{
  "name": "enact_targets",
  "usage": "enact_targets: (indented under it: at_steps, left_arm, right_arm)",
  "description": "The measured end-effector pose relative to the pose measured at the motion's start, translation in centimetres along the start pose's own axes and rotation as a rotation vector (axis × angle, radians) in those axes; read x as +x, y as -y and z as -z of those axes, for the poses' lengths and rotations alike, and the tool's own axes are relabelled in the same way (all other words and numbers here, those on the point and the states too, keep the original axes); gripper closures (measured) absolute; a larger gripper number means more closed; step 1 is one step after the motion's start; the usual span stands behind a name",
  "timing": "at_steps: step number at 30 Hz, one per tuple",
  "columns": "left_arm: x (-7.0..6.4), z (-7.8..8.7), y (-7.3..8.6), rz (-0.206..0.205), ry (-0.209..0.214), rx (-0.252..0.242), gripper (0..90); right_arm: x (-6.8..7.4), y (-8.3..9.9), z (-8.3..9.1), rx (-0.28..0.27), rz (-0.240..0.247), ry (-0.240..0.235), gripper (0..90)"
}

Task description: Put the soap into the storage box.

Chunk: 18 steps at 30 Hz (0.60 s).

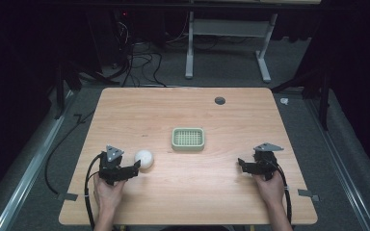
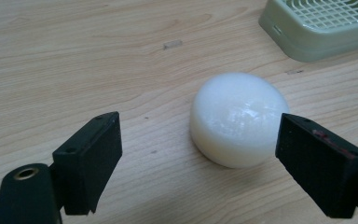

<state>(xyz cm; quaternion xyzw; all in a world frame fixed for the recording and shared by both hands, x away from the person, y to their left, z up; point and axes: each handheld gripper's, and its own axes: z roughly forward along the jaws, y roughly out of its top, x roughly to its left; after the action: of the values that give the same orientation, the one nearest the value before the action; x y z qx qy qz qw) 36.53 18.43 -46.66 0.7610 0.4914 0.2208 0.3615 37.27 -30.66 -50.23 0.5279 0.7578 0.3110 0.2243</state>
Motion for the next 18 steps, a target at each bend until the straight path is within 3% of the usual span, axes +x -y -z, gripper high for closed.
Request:
enact_targets:
  at_steps: [12, 18]
  left_arm:
    - [-1.3, -1.0, -0.6, -0.040, 0.009, 0.019, 15.1]
    - [-2.0, -2.0, -1.0, -0.050, 0.034, 0.035, 15.1]
  right_arm:
    - [0.0, 0.0, 0.0, 0.000, 0.000, 0.000, 18.8]
    - [0.0, 0.0, 0.0, 0.000, -0.003, -0.001, 18.8]
